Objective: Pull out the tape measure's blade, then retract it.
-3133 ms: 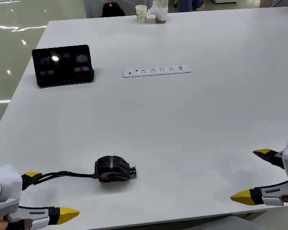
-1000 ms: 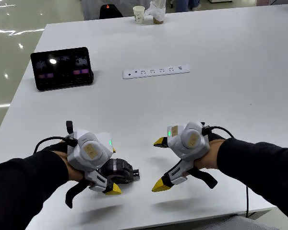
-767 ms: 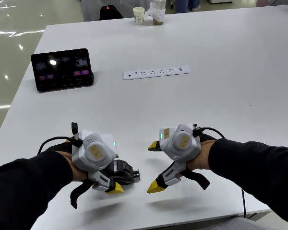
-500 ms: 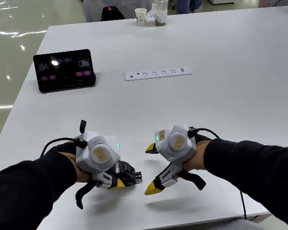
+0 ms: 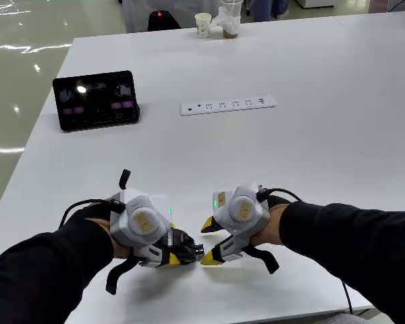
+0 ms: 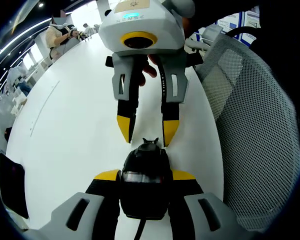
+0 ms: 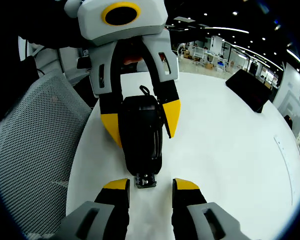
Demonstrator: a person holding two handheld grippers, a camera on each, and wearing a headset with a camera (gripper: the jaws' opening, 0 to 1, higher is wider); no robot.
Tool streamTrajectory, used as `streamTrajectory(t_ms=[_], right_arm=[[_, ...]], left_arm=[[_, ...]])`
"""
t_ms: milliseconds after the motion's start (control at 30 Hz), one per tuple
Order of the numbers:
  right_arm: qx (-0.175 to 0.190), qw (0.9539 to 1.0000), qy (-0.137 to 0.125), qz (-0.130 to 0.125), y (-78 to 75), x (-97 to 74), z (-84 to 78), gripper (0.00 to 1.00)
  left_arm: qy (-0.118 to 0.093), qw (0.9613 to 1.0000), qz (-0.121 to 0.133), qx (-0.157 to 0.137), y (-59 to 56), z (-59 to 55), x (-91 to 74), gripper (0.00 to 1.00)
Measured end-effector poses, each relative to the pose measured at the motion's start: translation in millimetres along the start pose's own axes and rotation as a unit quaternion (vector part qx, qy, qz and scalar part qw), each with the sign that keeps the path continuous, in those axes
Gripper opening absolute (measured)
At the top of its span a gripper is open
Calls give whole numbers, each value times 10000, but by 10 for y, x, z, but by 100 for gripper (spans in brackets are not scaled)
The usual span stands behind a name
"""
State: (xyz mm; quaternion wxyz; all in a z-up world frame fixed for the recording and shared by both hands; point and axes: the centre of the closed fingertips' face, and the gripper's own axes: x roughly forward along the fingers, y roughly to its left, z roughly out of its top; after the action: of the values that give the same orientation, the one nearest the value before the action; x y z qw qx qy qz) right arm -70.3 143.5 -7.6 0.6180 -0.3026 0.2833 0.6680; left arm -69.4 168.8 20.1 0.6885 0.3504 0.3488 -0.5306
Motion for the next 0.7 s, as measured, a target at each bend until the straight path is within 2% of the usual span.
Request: streamTrajectory(t_ms=[133, 167, 233, 400, 500, 567, 700], right_arm=[[-169, 9999, -10, 33, 33, 35, 44, 18], [-277, 9995, 45, 112, 58, 43, 27, 16], [-274, 9995, 57, 125, 73, 55, 11, 13], [-413, 9990, 109, 127, 62, 65, 4, 13], [-176, 9995, 228, 118, 50, 83, -18, 13], [-330, 9990, 246, 184, 78, 76, 17, 13], [-324, 9991, 150, 214, 82, 66, -8, 13]], left_arm=[[13, 10000, -8, 1, -1, 1, 4, 31], [14, 10000, -12, 7, -3, 1, 4, 31], [6, 10000, -16, 9, -5, 4, 6, 31], [20, 10000, -10, 33, -7, -1, 12, 31], [28, 10000, -3, 67, -14, -2, 11, 31], [45, 9999, 8, 91, -13, -4, 12, 31], [41, 9999, -7, 95, -13, -5, 19, 31]])
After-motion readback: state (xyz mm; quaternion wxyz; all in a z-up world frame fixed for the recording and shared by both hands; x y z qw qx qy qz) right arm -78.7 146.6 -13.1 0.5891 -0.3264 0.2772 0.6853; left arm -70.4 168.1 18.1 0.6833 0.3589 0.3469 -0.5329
